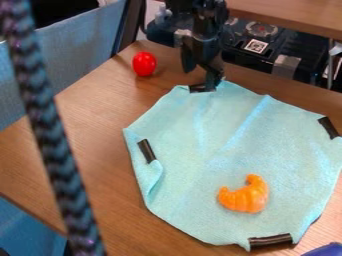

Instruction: Cover the bleu figure with the clothes

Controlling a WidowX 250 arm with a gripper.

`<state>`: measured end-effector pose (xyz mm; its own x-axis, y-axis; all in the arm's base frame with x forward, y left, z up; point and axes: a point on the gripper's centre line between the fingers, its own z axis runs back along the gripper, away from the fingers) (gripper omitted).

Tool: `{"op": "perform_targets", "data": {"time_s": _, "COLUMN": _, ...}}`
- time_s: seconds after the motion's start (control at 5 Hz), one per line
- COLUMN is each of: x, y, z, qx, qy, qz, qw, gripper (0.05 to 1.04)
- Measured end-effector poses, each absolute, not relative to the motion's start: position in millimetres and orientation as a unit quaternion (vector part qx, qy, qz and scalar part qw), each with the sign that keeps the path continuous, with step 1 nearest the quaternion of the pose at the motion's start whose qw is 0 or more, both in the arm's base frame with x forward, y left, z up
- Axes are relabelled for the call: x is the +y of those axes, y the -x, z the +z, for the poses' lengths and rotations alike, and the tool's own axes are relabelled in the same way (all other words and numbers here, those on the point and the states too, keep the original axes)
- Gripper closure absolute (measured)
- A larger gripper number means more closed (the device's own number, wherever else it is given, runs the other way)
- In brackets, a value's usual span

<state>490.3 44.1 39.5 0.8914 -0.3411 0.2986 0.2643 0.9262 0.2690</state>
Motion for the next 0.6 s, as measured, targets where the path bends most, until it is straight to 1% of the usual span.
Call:
{"op": "perform_targets", "data": {"time_s": 0.2, "x": 46.5, "y": -493.1, "z": 33.6, "qx": -0.167, "qy": -0.119, "qz": -0.154, "qw": 0.967, "gripper": 0.083}}
{"op": "perform_targets", "data": {"time_s": 0.4, "x": 45.6, "y": -493.9, "z": 28.4, "qx": -0.156, "qy": -0.118, "qz": -0.153, "qw": 0.969, "gripper": 0.135}}
{"op": "perform_targets", "data": {"time_s": 0.6, "x": 43.1, "y": -493.5, "z": 27.0, "qx": -0.153, "qy": -0.117, "qz": -0.157, "qw": 0.969, "gripper": 0.415}}
